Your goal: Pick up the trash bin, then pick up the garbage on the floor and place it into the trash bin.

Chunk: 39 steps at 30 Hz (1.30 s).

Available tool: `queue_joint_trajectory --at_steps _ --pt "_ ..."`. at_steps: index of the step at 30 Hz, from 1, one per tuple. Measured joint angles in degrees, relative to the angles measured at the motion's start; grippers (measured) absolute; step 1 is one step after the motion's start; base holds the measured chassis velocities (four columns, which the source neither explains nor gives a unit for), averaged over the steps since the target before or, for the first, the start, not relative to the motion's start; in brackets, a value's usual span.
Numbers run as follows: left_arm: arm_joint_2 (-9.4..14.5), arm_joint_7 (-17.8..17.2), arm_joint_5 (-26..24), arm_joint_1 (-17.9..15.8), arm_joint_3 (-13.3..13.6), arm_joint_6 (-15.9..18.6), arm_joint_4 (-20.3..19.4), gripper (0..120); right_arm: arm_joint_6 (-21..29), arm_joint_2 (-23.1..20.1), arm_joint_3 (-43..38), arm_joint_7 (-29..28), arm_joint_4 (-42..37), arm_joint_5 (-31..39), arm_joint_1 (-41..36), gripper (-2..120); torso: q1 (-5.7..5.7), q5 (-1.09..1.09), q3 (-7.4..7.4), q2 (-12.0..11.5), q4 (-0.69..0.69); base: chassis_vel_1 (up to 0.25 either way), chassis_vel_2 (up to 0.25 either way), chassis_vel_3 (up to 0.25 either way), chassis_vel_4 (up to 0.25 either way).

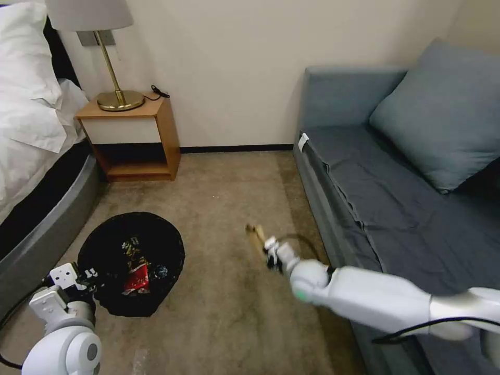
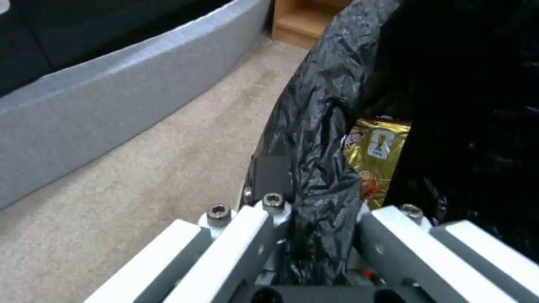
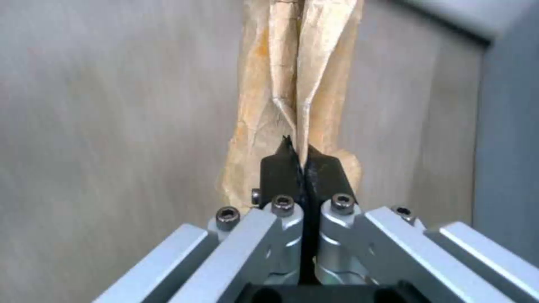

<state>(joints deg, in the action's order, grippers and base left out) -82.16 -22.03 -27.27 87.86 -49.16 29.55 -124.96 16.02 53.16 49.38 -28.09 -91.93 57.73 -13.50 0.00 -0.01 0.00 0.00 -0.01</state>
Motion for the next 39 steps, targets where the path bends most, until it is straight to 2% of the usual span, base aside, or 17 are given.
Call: queue_joint_trajectory --at_steps 3,5,9,10,11,12,14,16,20,27,29,30,33,35,37,38,39 --pt "0.0 -0.1 0.0 -0.2 0.4 0.2 0.0 2 0.2 1.2 -5.3 -1.6 -9.7 3.9 1.7 0 0.0 0.01 0.0 0.0 0.01 0.0 0.0 0.0 0.0" --pt "0.0 -0.1 0.0 -0.3 0.5 0.3 0.0 2 0.1 2.0 -5.9 -2.0 -12.1 5.3 2.4 0 0.0 0.0 0.0 0.0 0.01 0.0 0.0 0.0 0.0" --pt "0.0 -0.2 0.1 -0.5 1.0 0.4 0.0 2 -1.8 6.4 -4.2 -3.9 -17.2 11.0 4.4 0 0.0 0.0 -0.01 0.0 0.0 0.0 0.0 0.0 0.0" --pt "-0.1 -0.2 0.1 -0.5 1.2 0.4 -0.1 2 -2.3 7.5 -3.3 -4.2 -17.5 11.6 4.6 0 0.0 -0.01 0.0 0.0 0.0 0.0 0.0 0.0 0.0" --pt "-0.2 -0.2 0.1 -0.5 1.4 0.5 -0.3 2 -3.2 10.5 -0.8 -4.6 -17.4 12.6 5.0 0 0.0 0.01 0.0 0.0 0.03 0.0 0.0 0.0 0.0" --pt "-0.2 -0.2 0.1 -0.5 1.4 0.5 -0.3 2 -3.2 10.5 -0.8 -4.6 -17.4 12.6 5.0 0 0.0 0.01 0.0 0.0 0.03 0.0 0.0 0.0 0.0" --pt "-0.3 -0.3 0.3 -0.5 1.7 0.6 -0.6 2 -4.5 15.3 3.7 -4.9 -15.5 12.7 5.2 0 0.0 0.0 0.0 0.0 0.03 0.0 0.0 0.0 0.0" --pt "-0.3 -0.3 0.3 -0.5 1.9 0.7 -1.0 2 -5.1 18.4 7.5 -5.1 -13.0 12.0 5.2 0 -0.01 -0.01 0.0 0.0 0.03 0.0 0.0 0.0 0.0" --pt "-0.3 -0.4 0.3 -0.5 1.9 1.0 -1.6 2 -5.4 20.2 10.7 -5.2 -10.7 10.9 4.9 0 0.0 0.0 0.0 0.0 0.01 0.0 0.0 0.0 0.0" --pt "-0.5 -0.4 0.3 -0.5 2.1 1.2 -1.8 2 -4.7 20.4 12.3 -5.2 -9.8 9.3 4.2 1 0.0 0.0 0.0 0.0 0.01 0.0 0.0 0.0 0.0" --pt "-0.6 -0.5 0.4 -0.6 2.3 1.2 -1.7 2 -4.6 20.5 12.4 -5.2 -9.7 9.1 3.9 8 0.0 0.01 0.0 0.0 0.01 0.0 0.0 0.0 0.0" --pt "-0.6 -0.5 0.4 -0.6 2.3 1.2 -1.7 2 -4.6 20.5 12.4 -5.2 -9.7 9.1 3.9 8 0.0 0.01 0.0 0.0 0.01 0.0 0.0 0.0 0.0" --pt "-0.8 -0.5 0.6 -0.7 2.7 1.2 -1.7 2 -4.5 20.8 12.4 -5.2 -9.2 8.6 3.6 23 0.0 0.01 0.0 0.0 0.01 0.0 0.0 0.0 0.0" --pt "-0.9 -0.5 0.7 -0.7 2.8 1.2 -1.7 2 -4.5 20.8 12.3 -5.2 -9.1 8.5 3.5 27 0.0 0.01 0.0 0.0 0.01 0.0 0.0 0.0 0.0" --pt "-1.0 -0.5 0.8 -0.7 3.0 1.2 -1.7 2 -4.5 20.9 12.0 -5.2 -9.1 8.3 3.4 37 0.0 0.01 0.0 0.0 0.01 0.0 0.0 0.0 0.0" --pt "-1.0 -0.5 0.8 -0.7 3.0 1.2 -1.7 2 -4.5 20.9 12.0 -5.2 -9.1 8.3 3.4 37 0.0 0.01 0.0 0.0 0.01 0.0 0.0 0.0 0.0" --pt "-1.1 -0.5 0.9 -0.7 3.0 1.2 -1.7 2 -4.5 20.7 11.7 -5.1 -9.1 8.0 3.4 44 0.0 0.01 0.0 0.0 0.01 0.0 0.0 0.0 0.0"
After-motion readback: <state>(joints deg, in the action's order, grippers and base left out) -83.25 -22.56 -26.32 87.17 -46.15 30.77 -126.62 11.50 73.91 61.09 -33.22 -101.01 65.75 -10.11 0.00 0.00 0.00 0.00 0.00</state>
